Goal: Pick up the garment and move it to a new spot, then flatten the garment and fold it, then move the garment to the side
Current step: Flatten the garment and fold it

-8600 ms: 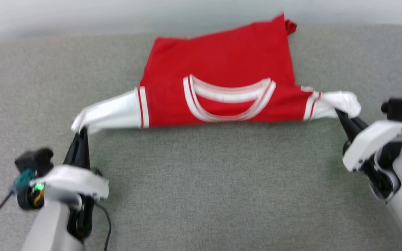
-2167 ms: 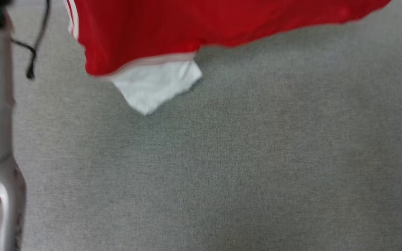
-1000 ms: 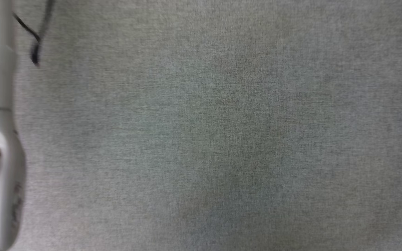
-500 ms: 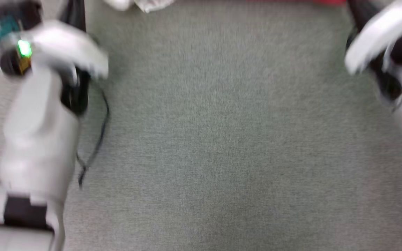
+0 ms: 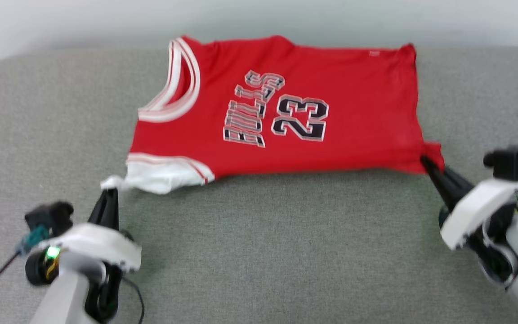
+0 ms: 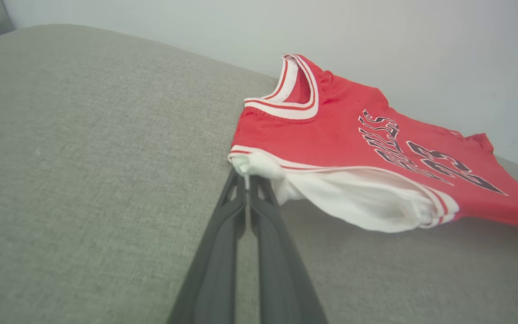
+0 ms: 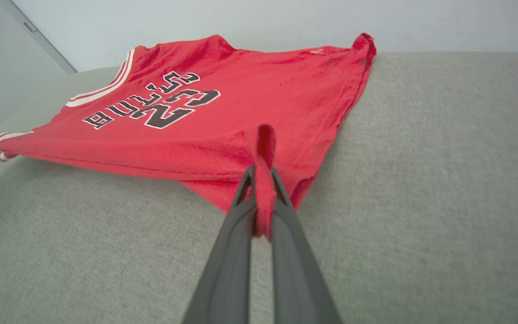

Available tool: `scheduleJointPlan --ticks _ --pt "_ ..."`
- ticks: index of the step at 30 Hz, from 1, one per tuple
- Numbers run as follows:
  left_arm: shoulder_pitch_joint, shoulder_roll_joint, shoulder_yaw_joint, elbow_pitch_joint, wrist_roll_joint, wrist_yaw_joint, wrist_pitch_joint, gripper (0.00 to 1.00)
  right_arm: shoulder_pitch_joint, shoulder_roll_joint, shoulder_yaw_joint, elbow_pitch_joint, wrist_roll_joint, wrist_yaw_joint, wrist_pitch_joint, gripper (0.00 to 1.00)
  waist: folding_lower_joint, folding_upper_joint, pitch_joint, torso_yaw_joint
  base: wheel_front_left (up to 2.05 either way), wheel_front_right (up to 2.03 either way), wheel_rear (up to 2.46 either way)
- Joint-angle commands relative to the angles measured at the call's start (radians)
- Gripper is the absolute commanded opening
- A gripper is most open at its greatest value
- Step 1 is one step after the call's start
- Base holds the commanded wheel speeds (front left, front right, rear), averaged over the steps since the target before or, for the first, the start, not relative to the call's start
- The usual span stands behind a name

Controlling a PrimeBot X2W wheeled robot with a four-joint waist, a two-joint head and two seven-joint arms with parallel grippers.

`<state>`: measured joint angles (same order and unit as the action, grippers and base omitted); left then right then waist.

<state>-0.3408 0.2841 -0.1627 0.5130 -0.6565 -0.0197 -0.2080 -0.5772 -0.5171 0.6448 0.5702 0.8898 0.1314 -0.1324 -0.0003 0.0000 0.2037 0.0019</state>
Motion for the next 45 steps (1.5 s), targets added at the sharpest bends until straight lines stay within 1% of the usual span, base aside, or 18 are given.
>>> scheduleJointPlan --ticks 1,6,9,12,15,17,19,23,25,26,29,33,36,38,45 --pt "0.035 0.016 0.006 -0.024 0.000 0.015 0.006 0.00 0.033 -0.010 -0.006 -0.008 0.003 -0.001 0.003 0.00 0.0003 0.0000 -0.047 0.001 0.00 0.00 0.00" --pt "0.272 0.042 0.017 -0.311 -0.012 0.125 0.117 0.00 0.210 -0.028 -0.080 -0.090 -0.015 -0.002 0.027 0.00 0.0003 0.0000 -0.104 0.001 0.00 0.00 0.00" --pt "0.400 0.064 0.018 -0.485 -0.008 0.193 0.194 0.00 0.307 -0.032 -0.148 -0.145 -0.037 -0.002 0.053 0.00 0.0003 0.0000 -0.130 0.003 0.00 0.00 0.00" --pt "0.494 0.088 0.017 -0.636 -0.005 0.249 0.269 0.00 0.409 -0.029 -0.226 -0.201 -0.069 -0.002 0.094 0.00 0.0003 0.0000 -0.153 0.009 0.00 0.00 0.00" --pt "0.556 0.109 0.016 -0.756 0.001 0.293 0.333 0.00 0.493 -0.009 -0.308 -0.274 -0.112 -0.002 0.149 0.00 0.0003 0.0000 -0.170 0.013 0.00 0.00 0.00" --pt "0.582 0.114 0.013 -0.820 -0.016 0.307 0.372 0.00 0.540 0.012 -0.369 -0.323 -0.144 -0.002 0.191 0.00 0.0003 0.0000 -0.177 0.013 0.00 0.00 0.00" --pt "0.588 0.128 0.019 -0.852 -0.014 0.317 0.392 0.00 0.572 0.038 -0.425 -0.372 -0.181 -0.002 0.234 0.00 0.0003 0.0000 -0.176 0.011 0.00 0.00 0.00" --pt "0.539 0.129 0.012 -0.840 -0.030 0.296 0.403 0.00 0.596 0.104 -0.505 -0.444 -0.247 -0.002 0.323 0.00 0.0003 0.0000 -0.158 0.007 0.00 0.00 0.00" --pt "0.495 0.125 0.005 -0.808 -0.032 0.276 0.395 0.00 0.590 0.125 -0.529 -0.463 -0.294 -0.002 0.368 0.00 0.0003 0.0000 -0.142 0.008 0.00 0.00 0.00" --pt "0.473 0.121 -0.001 -0.786 -0.038 0.265 0.395 0.00 0.581 0.148 -0.540 -0.470 -0.293 -0.001 0.387 0.00 0.0003 0.0000 -0.132 0.009 0.00 0.00 0.00" --pt "0.385 0.110 -0.013 -0.721 -0.041 0.234 0.385 0.00 0.544 0.179 -0.559 -0.489 -0.331 -0.001 0.444 0.00 0.0003 0.0000 -0.083 0.007 0.00 0.00 0.00" --pt "0.266 0.095 -0.034 -0.613 -0.045 0.191 0.374 0.00 0.499 0.207 -0.563 -0.472 -0.364 -0.001 0.500 0.00 0.0003 0.0000 -0.019 -0.001 0.00 0.00 0.00" --pt "0.187 0.084 -0.047 -0.534 -0.047 0.166 0.371 0.00 0.454 0.212 -0.546 -0.451 -0.366 -0.001 0.513 0.00 0.0003 0.0000 0.026 -0.008 0.00 0.00 0.00" --pt "0.142 0.076 -0.058 -0.482 -0.046 0.149 0.370 0.00 0.428 0.205 -0.533 -0.426 -0.369 -0.001 0.516 0.00 0.0003 0.0000 0.053 -0.013 0.00 0.00 0.00" --pt "0.022 0.045 -0.090 -0.298 -0.052 0.098 0.363 0.00 0.329 0.184 -0.473 -0.322 -0.368 -0.001 0.475 0.00 0.0003 0.0000 0.115 -0.015 0.00 0.00 0.00"
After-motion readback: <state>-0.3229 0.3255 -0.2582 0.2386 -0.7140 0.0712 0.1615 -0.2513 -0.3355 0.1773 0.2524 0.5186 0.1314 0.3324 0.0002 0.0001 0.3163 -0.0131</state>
